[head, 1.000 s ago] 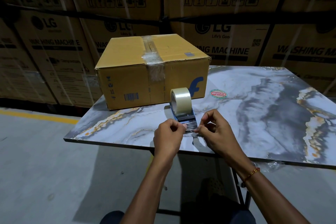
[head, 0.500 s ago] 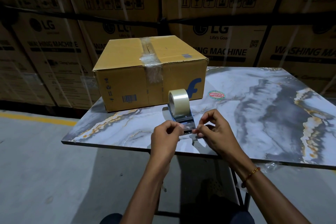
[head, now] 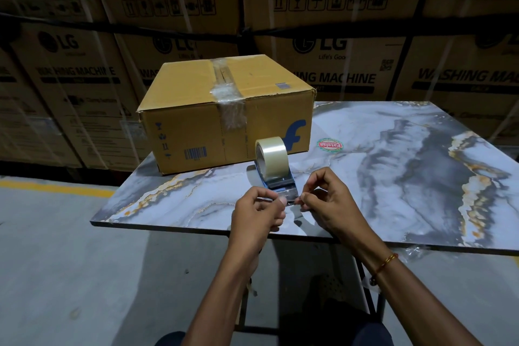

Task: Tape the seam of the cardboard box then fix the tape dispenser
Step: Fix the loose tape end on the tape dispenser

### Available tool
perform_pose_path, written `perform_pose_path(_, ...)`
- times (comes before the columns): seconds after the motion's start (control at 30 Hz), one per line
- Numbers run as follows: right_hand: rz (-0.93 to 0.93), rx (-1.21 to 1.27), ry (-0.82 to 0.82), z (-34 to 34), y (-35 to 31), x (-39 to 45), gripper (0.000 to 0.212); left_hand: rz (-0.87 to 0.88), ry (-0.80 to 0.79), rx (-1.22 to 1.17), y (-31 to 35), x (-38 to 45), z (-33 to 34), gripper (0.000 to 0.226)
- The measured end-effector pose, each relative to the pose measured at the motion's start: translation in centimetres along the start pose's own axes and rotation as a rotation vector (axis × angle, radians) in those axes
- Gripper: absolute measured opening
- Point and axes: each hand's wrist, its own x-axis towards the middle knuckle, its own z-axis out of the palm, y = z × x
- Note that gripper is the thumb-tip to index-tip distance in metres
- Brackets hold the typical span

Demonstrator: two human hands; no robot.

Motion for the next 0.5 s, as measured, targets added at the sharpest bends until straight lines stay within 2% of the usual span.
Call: perform_pose_path(0.5, 0.001, -0.040, 0.020, 0.1, -0.2, -0.2, 0.024, -0.124, 0.100, -0.016, 0.5, 0.8, 1.2, 0.019)
